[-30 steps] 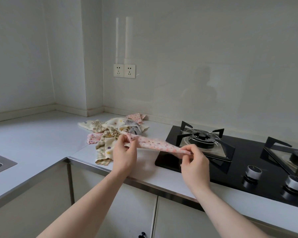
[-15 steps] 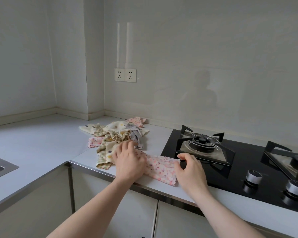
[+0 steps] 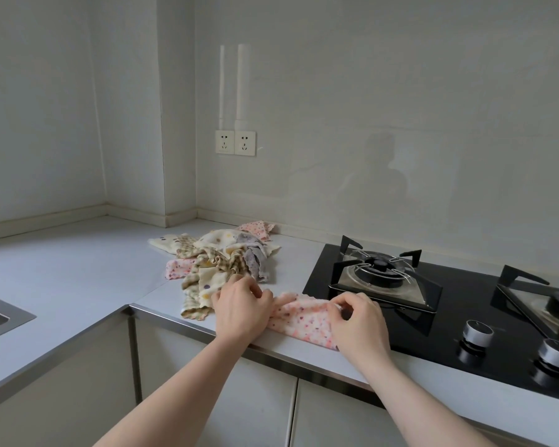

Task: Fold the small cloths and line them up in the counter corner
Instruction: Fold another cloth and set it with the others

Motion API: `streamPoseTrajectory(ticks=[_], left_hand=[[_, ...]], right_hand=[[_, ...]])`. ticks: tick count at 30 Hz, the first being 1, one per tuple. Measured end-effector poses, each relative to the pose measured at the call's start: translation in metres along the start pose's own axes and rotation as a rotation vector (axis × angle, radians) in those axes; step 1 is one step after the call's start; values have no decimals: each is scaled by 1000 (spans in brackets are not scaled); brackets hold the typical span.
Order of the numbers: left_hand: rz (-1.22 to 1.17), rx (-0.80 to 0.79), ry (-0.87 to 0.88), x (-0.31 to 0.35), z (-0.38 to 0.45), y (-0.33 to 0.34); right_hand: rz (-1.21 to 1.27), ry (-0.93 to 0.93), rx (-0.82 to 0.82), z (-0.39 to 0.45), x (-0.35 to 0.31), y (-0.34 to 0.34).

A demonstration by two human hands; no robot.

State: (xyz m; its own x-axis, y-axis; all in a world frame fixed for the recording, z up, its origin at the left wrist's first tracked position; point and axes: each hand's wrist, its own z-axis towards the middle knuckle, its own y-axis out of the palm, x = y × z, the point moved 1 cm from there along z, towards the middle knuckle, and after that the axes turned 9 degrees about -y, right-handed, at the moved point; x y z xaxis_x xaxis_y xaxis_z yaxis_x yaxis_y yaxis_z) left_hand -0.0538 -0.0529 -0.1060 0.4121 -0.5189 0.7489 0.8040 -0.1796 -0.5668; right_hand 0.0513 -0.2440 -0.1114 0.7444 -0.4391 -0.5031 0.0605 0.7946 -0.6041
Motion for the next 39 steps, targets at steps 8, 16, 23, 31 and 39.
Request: streamPoseTrajectory(ticks=[8, 16, 23, 31, 39], left_hand=[[164, -163, -17, 2, 1, 4], [116, -159, 68, 10, -6, -2], [-292, 29, 80, 6, -8, -11], [-415, 110, 48, 11, -14, -18], [-382, -41, 200, 39, -13, -35]], right_hand=[[161, 47, 235, 2, 2, -5], [45, 173, 184, 3, 8, -3], [-276, 168, -74, 1, 2, -3], [-175, 143, -33, -1, -1, -7], [72, 102, 18, -4, -10, -17]])
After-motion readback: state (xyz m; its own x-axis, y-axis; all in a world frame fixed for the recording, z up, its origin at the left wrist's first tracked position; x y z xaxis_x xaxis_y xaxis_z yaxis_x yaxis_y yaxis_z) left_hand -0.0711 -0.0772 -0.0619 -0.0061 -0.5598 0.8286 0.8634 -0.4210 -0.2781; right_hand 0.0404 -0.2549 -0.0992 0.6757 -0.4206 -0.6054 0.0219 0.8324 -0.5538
